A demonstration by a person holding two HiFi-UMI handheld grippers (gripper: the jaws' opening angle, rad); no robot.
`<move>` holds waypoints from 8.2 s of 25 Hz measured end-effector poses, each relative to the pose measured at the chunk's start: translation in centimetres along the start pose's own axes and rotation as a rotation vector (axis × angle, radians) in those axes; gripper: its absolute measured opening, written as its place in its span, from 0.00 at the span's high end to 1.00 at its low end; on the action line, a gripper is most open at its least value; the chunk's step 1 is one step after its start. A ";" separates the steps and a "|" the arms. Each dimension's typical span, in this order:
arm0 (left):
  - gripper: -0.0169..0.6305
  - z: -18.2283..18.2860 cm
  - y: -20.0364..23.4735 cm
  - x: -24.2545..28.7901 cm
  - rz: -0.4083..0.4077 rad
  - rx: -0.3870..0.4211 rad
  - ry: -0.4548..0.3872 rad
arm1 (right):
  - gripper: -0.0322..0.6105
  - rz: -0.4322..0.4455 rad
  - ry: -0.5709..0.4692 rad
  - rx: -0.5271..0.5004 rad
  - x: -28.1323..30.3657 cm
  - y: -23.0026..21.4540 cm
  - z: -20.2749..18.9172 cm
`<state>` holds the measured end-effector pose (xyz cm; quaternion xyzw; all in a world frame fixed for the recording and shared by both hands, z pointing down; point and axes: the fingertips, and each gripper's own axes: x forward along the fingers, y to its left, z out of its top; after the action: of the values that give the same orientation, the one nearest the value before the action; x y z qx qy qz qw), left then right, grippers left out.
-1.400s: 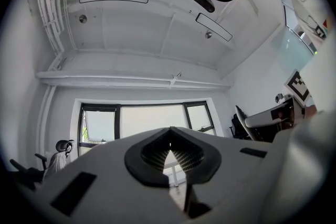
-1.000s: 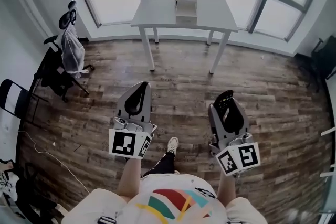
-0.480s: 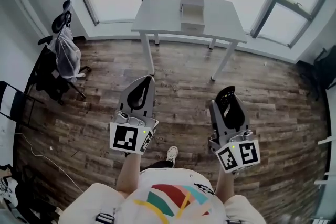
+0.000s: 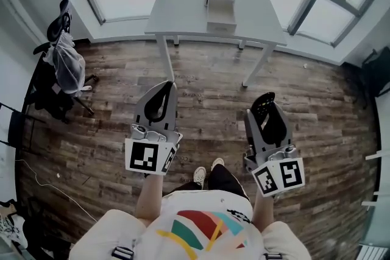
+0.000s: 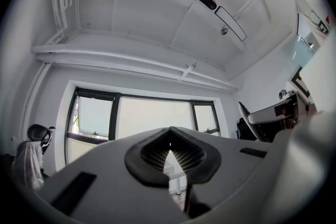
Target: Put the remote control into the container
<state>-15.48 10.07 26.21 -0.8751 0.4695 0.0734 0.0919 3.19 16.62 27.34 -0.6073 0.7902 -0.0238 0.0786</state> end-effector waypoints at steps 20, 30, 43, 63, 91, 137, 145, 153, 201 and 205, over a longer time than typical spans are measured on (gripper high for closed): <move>0.96 -3.0 4.7 13.5 0.062 0.042 0.032 | 0.56 0.064 -0.009 0.022 14.8 -8.8 -0.3; 0.96 -4.9 6.7 22.4 0.110 0.064 0.057 | 0.56 0.091 0.025 0.034 23.2 -15.3 -1.1; 0.96 -7.6 7.5 30.1 0.038 0.054 0.065 | 0.56 0.048 0.049 0.051 28.4 -19.2 -2.9; 0.96 -12.4 20.2 49.4 -0.023 0.008 0.028 | 0.56 -0.001 0.040 0.015 50.4 -24.2 -3.2; 0.96 -21.6 20.1 66.6 0.056 0.004 0.127 | 0.56 0.077 0.229 0.189 64.8 -35.7 -10.2; 0.96 -38.3 26.6 69.3 -0.017 -0.113 0.359 | 0.56 -0.140 1.031 0.107 68.0 -34.7 -36.7; 0.96 -38.6 26.2 69.2 -0.026 -0.119 0.365 | 0.56 -0.106 1.050 0.051 67.6 -34.3 -37.8; 0.96 -38.1 25.9 69.3 -0.025 -0.116 0.356 | 0.55 -0.104 1.038 0.068 68.0 -33.8 -37.9; 0.96 -16.2 25.9 73.2 0.000 0.051 -0.049 | 0.95 -0.079 -0.041 -0.071 72.1 -36.6 0.8; 0.96 -16.3 26.1 73.2 0.004 0.051 -0.049 | 0.95 -0.070 -0.032 -0.073 72.3 -36.3 0.5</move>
<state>3.51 -66.95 23.94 -0.8694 0.4705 0.0830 0.1256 19.86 -62.50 24.77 -0.6375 0.7673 0.0120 0.0683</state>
